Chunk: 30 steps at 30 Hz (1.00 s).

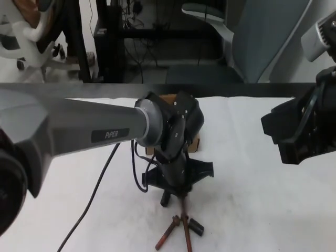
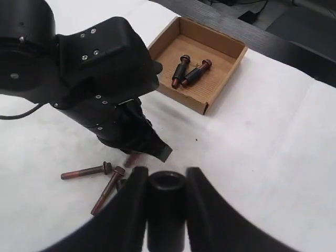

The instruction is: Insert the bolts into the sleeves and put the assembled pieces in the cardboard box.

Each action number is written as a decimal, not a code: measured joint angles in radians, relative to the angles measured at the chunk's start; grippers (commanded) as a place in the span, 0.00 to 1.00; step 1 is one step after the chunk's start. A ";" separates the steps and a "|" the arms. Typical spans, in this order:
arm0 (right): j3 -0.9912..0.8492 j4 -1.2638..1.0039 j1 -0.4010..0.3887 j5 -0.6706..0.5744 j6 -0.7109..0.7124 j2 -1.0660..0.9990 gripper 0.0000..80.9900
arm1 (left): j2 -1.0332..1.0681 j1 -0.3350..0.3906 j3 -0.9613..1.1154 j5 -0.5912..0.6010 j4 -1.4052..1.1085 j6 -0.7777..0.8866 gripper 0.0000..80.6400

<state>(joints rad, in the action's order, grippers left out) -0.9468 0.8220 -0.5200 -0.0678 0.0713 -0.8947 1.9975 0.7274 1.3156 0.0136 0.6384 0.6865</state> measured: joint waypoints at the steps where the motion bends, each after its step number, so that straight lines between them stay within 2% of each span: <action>1: 0.000 0.000 0.000 -0.008 0.000 0.000 0.01 | 0.000 0.000 0.000 -0.003 0.000 -0.004 0.02; 10: 0.000 -0.005 0.000 -0.074 0.007 0.000 0.01 | -0.032 0.001 -0.002 -0.014 -0.115 -0.092 0.02; 15: 0.020 -0.029 0.000 -0.074 0.048 0.016 0.01 | -0.211 0.001 -0.012 -0.081 -0.125 -0.259 0.02; 19: 0.096 -0.109 -0.022 -0.074 0.014 0.082 0.01 | -0.439 0.001 -0.076 -0.140 -0.176 -0.360 0.02; 23: 0.208 -0.266 -0.075 -0.074 -0.081 0.156 0.01 | -0.702 0.001 -0.214 -0.151 -0.318 -0.453 0.02; 30: 0.419 -0.592 -0.242 -0.071 -0.165 0.169 0.01 | -1.098 0.001 -0.502 -0.035 -0.574 -0.514 0.02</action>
<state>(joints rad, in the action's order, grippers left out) -0.5281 0.2296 -0.7616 -0.1393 -0.0933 -0.7261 0.8999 0.7287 0.8139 -0.0213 0.0647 0.1722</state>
